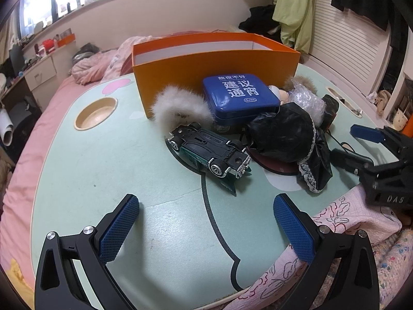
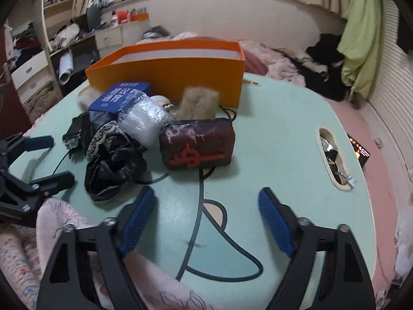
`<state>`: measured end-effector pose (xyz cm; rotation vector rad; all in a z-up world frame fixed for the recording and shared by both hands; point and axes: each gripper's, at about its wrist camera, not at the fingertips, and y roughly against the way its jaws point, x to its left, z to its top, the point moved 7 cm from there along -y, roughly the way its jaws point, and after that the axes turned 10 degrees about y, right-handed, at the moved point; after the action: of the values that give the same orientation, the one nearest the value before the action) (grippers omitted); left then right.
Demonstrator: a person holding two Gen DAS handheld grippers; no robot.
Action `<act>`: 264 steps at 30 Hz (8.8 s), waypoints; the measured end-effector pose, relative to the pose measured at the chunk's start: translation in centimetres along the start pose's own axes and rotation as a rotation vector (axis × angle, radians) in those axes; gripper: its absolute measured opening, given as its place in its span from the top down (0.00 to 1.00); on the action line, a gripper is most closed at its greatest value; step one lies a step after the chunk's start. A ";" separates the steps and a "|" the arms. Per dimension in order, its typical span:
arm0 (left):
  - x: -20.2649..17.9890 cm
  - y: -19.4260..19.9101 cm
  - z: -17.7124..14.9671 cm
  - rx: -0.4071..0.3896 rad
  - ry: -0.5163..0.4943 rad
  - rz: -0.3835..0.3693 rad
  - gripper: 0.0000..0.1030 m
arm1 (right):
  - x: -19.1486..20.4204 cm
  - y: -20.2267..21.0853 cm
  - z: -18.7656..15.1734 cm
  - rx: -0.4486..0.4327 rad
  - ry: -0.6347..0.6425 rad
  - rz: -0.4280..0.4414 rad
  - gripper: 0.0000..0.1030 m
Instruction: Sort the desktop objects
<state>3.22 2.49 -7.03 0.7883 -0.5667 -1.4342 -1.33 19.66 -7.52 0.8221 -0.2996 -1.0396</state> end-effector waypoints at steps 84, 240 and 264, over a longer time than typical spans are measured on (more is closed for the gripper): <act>2.4 1.0 2.5 -0.101 0.088 -0.045 0.73 | -0.1 -2.2 3.8 0.051 0.021 0.013 0.00; -0.8 3.0 1.6 -0.057 0.044 -0.241 0.64 | 1.7 -1.3 0.4 -0.043 0.020 0.055 0.00; -0.8 1.6 1.6 -0.049 0.027 -0.235 0.61 | 4.7 -1.7 3.2 0.000 0.082 0.149 0.67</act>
<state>2.96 3.01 -4.73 0.8549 -0.4267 -1.6437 -1.94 13.72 -7.33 0.8275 -0.2872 -0.8648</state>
